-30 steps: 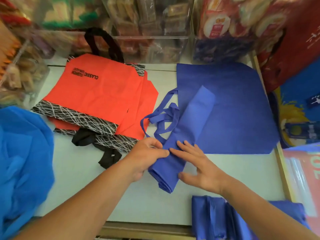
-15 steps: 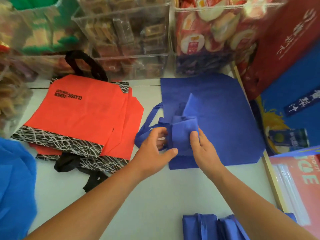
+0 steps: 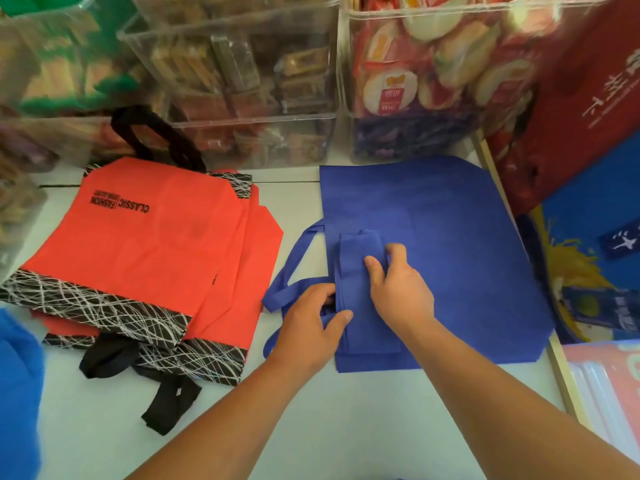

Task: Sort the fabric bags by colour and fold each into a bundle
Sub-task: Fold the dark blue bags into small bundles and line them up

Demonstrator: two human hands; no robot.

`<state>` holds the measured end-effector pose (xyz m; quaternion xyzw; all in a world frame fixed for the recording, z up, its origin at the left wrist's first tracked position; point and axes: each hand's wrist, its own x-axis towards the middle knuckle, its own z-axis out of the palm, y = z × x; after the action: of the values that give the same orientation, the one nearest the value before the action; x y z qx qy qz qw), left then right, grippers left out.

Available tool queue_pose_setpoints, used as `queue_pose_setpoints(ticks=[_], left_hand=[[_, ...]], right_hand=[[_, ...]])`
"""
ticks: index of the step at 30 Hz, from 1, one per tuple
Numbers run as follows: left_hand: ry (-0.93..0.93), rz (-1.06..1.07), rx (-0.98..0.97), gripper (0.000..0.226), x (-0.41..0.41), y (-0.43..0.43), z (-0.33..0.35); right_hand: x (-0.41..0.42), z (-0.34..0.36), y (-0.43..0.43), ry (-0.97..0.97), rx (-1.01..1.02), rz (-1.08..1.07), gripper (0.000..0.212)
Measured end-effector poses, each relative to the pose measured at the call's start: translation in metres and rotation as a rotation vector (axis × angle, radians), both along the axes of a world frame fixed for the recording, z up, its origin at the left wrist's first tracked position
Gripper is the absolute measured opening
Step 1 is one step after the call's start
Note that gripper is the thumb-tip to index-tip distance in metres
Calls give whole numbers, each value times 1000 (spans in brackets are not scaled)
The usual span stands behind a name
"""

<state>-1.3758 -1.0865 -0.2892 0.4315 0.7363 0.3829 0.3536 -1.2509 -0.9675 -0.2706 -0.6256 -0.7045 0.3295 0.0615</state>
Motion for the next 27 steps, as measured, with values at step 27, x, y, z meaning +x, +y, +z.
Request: queue_pose_setpoints(ticks=[27], left_hand=[[853, -441, -54, 79, 1, 22, -40]], right_hand=[[9, -30, 57, -26, 204, 226, 45]])
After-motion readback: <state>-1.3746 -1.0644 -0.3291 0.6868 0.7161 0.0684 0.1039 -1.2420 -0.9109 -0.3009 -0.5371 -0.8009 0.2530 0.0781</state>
